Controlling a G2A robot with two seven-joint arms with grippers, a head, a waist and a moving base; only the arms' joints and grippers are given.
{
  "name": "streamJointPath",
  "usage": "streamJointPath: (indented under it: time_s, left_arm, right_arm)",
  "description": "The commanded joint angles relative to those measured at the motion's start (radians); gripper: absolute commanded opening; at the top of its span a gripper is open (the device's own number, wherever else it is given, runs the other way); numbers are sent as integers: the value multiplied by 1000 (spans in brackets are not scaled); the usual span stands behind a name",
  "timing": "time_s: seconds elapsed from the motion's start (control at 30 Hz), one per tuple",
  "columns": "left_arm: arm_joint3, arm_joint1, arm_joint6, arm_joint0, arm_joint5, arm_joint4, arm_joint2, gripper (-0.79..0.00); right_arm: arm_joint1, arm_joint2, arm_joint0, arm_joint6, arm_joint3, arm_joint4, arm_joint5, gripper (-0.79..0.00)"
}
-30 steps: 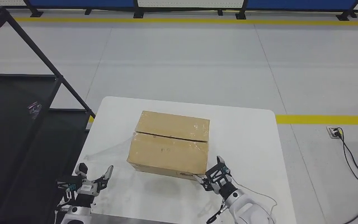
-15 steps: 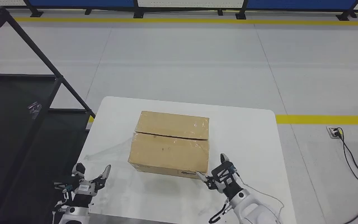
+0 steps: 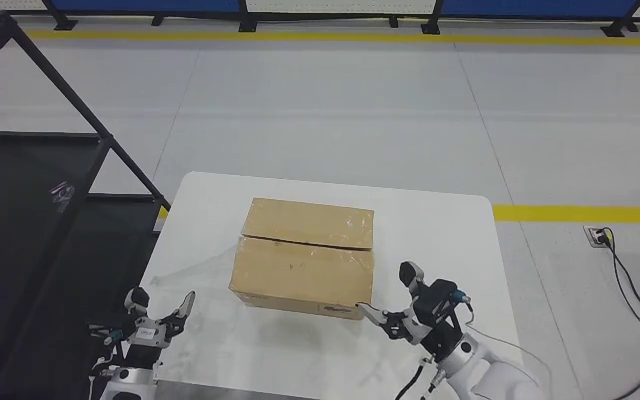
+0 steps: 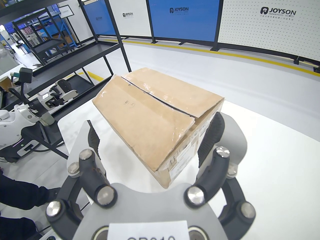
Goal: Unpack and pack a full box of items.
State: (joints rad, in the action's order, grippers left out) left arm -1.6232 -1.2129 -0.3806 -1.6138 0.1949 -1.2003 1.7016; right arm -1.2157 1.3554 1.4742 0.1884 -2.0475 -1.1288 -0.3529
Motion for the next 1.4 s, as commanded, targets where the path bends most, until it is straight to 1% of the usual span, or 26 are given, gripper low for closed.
streamJointPath:
  time_s: [0.0, 0.1, 0.2, 0.27, 0.4, 0.47, 0.6, 0.67, 0.8, 0.93, 1.07, 1.17, 1.37]
  left_arm:
    - [0, 0, 0, 0, 0, 0, 0, 0]
    - [-3, 0, 2, 1, 2, 6, -1, 0]
    - [-11, 1, 27, 10, 29, 23, 7, 0]
    - [-16, 2, 40, 25, 31, 31, 10, 0]
    - [-21, 1, 65, 54, 49, 76, 11, 0]
    - [-23, 0, 76, 64, 60, 101, 8, 0]
    - [-29, -1, 91, 68, 34, 91, 7, 0]
    - [-29, -1, 91, 68, 34, 91, 7, 0]
    - [-29, -1, 91, 68, 34, 91, 7, 0]
    - [-36, -1, 97, 67, 33, 98, 8, 0]
    - [-50, 0, 101, 60, 45, 95, 14, 0]
    - [-58, 0, 107, 59, 48, 92, 14, 0]
    - [-93, 0, 111, 55, 63, 83, 9, 0]
  right_arm:
    - [0, 0, 0, 0, 0, 0, -1, 0]
    - [-1, -1, 3, 1, 12, 28, 7, 0]
    - [-4, -3, -38, 45, 68, 177, -20, 0]
    - [-5, 7, -87, 92, 122, 303, -37, 0]
    - [-4, 21, -201, 218, 260, 547, -108, 0]
    - [-2, 20, -263, 291, 344, 644, -131, 0]
    - [-2, 2, -368, 401, 482, 811, -171, 0]
    - [-2, -7, -411, 439, 530, 834, -169, 0]
    - [-6, -42, -464, 465, 592, 877, -158, 0]
    - [-7, -68, -498, 510, 629, 915, -200, 0]
    - [-6, -82, -511, 544, 644, 977, -264, 0]
    - [0, -76, -504, 578, 634, 1043, -333, 0]
    - [20, -58, -459, 678, 545, 1114, -477, 0]
